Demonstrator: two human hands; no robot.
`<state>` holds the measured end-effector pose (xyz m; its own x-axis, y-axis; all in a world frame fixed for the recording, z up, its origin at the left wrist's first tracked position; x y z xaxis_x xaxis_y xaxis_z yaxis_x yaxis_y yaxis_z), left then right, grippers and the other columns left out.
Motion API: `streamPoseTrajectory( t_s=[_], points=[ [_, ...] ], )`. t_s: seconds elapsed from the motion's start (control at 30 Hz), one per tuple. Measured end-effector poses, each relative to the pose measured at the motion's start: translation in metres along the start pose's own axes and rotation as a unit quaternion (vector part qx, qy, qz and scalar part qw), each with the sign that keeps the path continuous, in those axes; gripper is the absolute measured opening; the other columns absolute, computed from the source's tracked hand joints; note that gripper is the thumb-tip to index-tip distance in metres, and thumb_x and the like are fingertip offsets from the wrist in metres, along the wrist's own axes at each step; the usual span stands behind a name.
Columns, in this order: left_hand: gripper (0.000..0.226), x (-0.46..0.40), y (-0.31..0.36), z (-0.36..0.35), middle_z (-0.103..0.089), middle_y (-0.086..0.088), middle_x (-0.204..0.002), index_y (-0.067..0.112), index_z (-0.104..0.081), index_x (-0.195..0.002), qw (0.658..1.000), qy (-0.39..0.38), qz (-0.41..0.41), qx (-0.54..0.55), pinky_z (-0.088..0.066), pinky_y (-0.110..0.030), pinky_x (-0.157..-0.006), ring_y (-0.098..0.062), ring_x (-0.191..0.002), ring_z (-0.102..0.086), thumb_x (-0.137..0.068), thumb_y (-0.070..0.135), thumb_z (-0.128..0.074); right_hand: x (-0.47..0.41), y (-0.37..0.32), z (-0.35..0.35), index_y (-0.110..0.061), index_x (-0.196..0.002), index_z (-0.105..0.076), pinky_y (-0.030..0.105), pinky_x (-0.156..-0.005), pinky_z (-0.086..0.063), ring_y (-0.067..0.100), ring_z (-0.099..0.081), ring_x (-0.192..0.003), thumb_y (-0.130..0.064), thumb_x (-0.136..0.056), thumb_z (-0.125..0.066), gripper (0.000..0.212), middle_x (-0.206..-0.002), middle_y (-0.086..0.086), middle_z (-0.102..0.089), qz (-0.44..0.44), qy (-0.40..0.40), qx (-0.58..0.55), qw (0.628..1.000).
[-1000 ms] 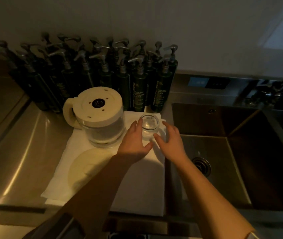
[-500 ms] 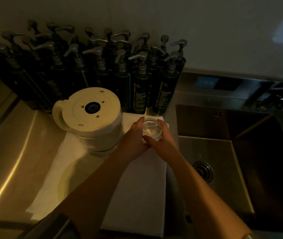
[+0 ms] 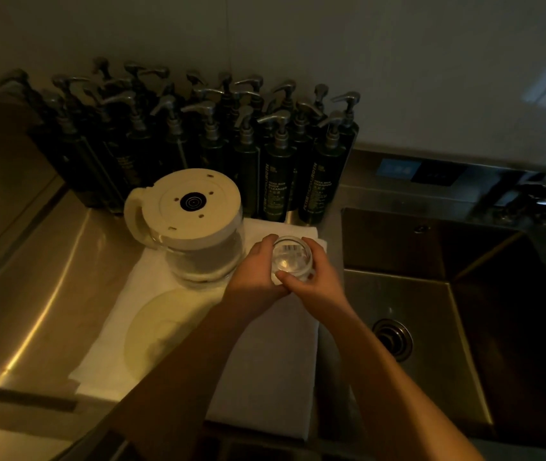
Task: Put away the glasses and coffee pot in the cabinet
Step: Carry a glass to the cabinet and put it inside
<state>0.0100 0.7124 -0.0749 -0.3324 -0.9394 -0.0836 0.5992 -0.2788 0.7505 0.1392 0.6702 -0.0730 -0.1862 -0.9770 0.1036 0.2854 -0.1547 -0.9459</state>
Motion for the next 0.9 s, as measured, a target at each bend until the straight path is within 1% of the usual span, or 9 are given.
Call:
streamPoseTrajectory(
  t_s=[0.1, 0.27, 0.43, 0.5, 0.6, 0.7, 0.77, 0.83, 0.9],
  points=[
    [0.088, 0.014, 0.005, 0.006, -0.051, -0.005, -0.133, 0.018, -0.037, -0.14, 1.0, -0.002, 0.003, -0.002, -0.037, -0.021, -0.095, -0.019, -0.121, -0.05, -0.066, 0.028, -0.084, 0.013, -0.004, 0.0, -0.028, -0.141, -0.035, 0.037, -0.105, -0.043, 0.013, -0.049, -0.124, -0.02, -0.077, -0.077, 0.077, -0.135, -0.003, -0.052, 0.009, 0.0, 0.014, 1.0],
    [0.092, 0.039, 0.009, 0.014, -0.053, -0.005, -0.129, 0.018, -0.038, -0.139, 1.0, 0.007, -0.007, 0.012, -0.046, -0.037, -0.097, -0.019, -0.117, -0.053, -0.062, 0.033, -0.085, 0.036, -0.013, -0.002, -0.025, -0.138, -0.04, 0.037, -0.103, -0.046, 0.009, -0.054, -0.117, -0.018, -0.075, -0.078, 0.073, -0.128, -0.004, -0.056, 0.041, 0.003, 0.025, 0.999],
    [0.1, 0.064, 0.013, 0.029, -0.045, -0.003, -0.137, 0.025, -0.031, -0.144, 1.0, 0.021, -0.014, 0.005, -0.043, -0.03, -0.098, -0.019, -0.122, -0.05, -0.061, 0.03, -0.086, 0.063, -0.026, -0.009, -0.024, -0.142, -0.037, 0.034, -0.103, -0.044, 0.011, -0.051, -0.121, -0.024, -0.072, -0.079, 0.081, -0.134, -0.001, -0.052, 0.065, -0.016, 0.052, 0.996],
    [0.104, 0.079, 0.013, 0.039, -0.04, -0.002, -0.136, 0.033, -0.025, -0.148, 1.0, 0.011, -0.026, 0.011, -0.041, -0.025, -0.095, -0.016, -0.12, -0.048, -0.064, 0.025, -0.085, 0.076, -0.034, -0.015, -0.025, -0.142, -0.037, 0.023, -0.103, -0.041, 0.009, -0.046, -0.124, -0.024, -0.071, -0.08, 0.083, -0.138, -0.002, -0.046, 0.086, -0.031, 0.071, 0.993],
    [0.099, 0.109, 0.013, 0.058, -0.037, 0.0, -0.125, 0.038, -0.028, -0.146, 0.999, 0.017, -0.033, 0.023, -0.047, -0.03, -0.092, -0.019, -0.114, -0.051, -0.066, 0.021, -0.083, 0.101, -0.051, -0.027, -0.028, -0.141, -0.036, 0.001, -0.094, -0.033, 0.003, -0.042, -0.123, -0.014, -0.076, -0.076, 0.077, -0.139, -0.003, -0.043, 0.118, -0.054, 0.083, 0.988],
    [0.092, 0.141, 0.006, 0.08, -0.036, 0.001, -0.126, 0.037, -0.034, -0.14, 0.998, 0.045, -0.034, 0.033, -0.048, -0.029, -0.09, -0.018, -0.113, -0.051, -0.065, 0.021, -0.084, 0.131, -0.071, -0.047, -0.031, -0.142, -0.035, 0.014, -0.102, -0.036, 0.005, -0.041, -0.128, -0.022, -0.087, -0.067, 0.064, -0.143, -0.005, -0.04, 0.112, -0.084, 0.045, 0.989],
    [0.091, 0.164, 0.001, 0.097, -0.034, 0.002, -0.132, 0.037, -0.033, -0.14, 0.997, 0.069, -0.025, 0.029, -0.044, -0.025, -0.091, -0.012, -0.114, -0.046, -0.066, 0.024, -0.085, 0.149, -0.084, -0.064, -0.03, -0.144, -0.033, 0.016, -0.099, -0.036, 0.005, -0.039, -0.13, -0.03, -0.091, -0.061, 0.06, -0.145, -0.009, -0.039, 0.092, -0.052, 0.001, 0.994],
    [0.09, 0.186, -0.004, 0.116, -0.033, 0.002, -0.134, 0.034, -0.033, -0.139, 0.994, 0.102, -0.014, 0.032, -0.041, -0.022, -0.091, -0.009, -0.114, -0.043, -0.066, 0.026, -0.085, 0.163, -0.095, -0.082, -0.025, -0.145, -0.033, 0.02, -0.097, -0.037, 0.009, -0.041, -0.128, -0.039, -0.092, -0.057, 0.06, -0.141, -0.005, -0.043, 0.039, 0.011, -0.027, 0.999],
    [0.09, 0.209, -0.009, 0.137, -0.034, 0.004, -0.135, 0.032, -0.034, -0.138, 0.99, 0.138, -0.003, 0.036, -0.037, -0.016, -0.089, -0.005, -0.114, -0.041, -0.065, 0.026, -0.086, 0.175, -0.105, -0.101, -0.017, -0.14, -0.041, 0.031, -0.099, -0.043, 0.02, -0.051, -0.122, -0.055, -0.089, -0.053, 0.065, -0.136, 0.006, -0.051, -0.055, 0.027, -0.029, 0.998]
  ],
)
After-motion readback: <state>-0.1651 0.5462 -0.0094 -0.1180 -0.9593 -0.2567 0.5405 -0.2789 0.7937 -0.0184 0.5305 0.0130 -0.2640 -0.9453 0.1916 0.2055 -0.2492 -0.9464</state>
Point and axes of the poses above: each hand's wrist, its own x-axis away from the middle knuckle, its own z-axis out of the back of the hand, y = z × x, the point moved 1 cm from there along -x, towards the middle knuckle
